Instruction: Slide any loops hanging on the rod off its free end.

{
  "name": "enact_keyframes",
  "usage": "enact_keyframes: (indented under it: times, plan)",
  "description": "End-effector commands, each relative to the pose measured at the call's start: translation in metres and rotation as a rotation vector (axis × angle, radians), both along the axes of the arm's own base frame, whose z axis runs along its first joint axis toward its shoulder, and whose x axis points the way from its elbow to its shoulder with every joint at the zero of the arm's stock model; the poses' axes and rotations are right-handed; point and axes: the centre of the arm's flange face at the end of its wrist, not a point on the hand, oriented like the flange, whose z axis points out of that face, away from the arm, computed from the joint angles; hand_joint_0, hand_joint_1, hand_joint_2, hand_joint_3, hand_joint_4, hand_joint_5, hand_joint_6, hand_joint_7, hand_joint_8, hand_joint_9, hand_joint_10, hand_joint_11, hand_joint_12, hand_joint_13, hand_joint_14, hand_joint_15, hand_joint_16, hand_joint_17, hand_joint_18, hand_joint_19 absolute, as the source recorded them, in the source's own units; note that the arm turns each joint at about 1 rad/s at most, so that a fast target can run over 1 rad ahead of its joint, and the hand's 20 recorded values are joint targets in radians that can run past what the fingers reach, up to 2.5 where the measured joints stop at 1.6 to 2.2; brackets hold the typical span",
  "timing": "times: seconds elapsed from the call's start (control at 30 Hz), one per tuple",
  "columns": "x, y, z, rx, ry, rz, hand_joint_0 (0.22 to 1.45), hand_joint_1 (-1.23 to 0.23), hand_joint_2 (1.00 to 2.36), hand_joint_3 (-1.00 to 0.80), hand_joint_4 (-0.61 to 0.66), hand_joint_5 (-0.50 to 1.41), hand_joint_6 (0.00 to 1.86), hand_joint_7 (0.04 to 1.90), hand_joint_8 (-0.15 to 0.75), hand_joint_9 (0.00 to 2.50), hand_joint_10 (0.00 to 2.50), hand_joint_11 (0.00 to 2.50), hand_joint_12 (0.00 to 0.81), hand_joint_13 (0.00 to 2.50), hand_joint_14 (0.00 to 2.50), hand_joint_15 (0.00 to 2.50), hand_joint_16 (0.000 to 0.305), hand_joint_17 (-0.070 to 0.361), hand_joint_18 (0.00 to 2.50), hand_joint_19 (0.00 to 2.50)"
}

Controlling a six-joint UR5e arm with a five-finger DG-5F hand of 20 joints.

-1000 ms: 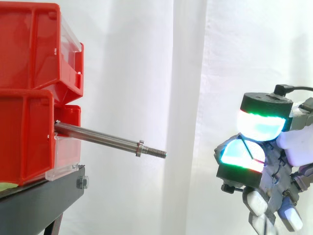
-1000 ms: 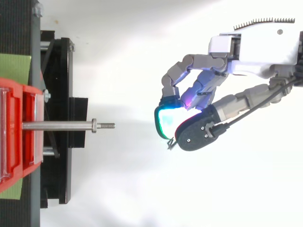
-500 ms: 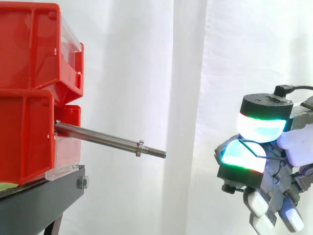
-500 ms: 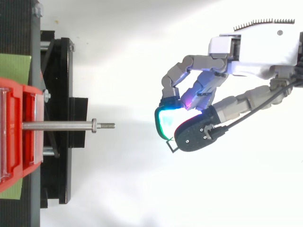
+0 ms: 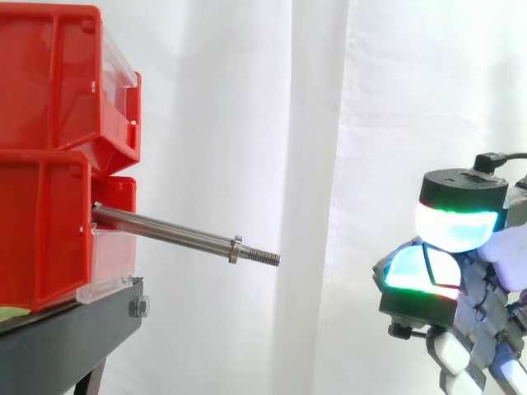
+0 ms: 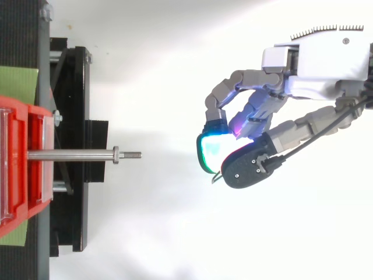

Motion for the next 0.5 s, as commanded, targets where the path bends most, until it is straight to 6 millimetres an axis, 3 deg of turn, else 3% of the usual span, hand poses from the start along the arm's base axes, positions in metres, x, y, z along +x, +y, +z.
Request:
enact_keyframes:
  times: [0.0, 0.23, 0.47]
  plan:
    - [-0.0001, 0.0, 0.0001, 0.015, 0.002, -0.006, 0.64, -0.8, 1.02, -0.25, 0.01, -0.17, 0.9, 1.12, 0.294, 0.85, 0.01, 0.32, 0.275, 0.86, 0.01, 0.16, 0.044, 0.098, 0.94, 0.39]
    - [-0.0043, 0.0027, -0.0019, 0.091, 0.039, -0.031, 0.66, -0.77, 1.02, -0.21, -0.04, -0.18, 0.93, 1.16, 0.295, 0.86, 0.01, 0.34, 0.275, 0.87, 0.01, 0.16, 0.043, 0.096, 0.94, 0.39]
    - [-0.0082, 0.0066, -0.0042, 0.123, 0.073, -0.04, 0.63, -0.71, 1.02, -0.14, -0.01, -0.17, 0.95, 1.14, 0.299, 0.89, 0.01, 0.34, 0.271, 0.87, 0.01, 0.17, 0.043, 0.096, 0.94, 0.42]
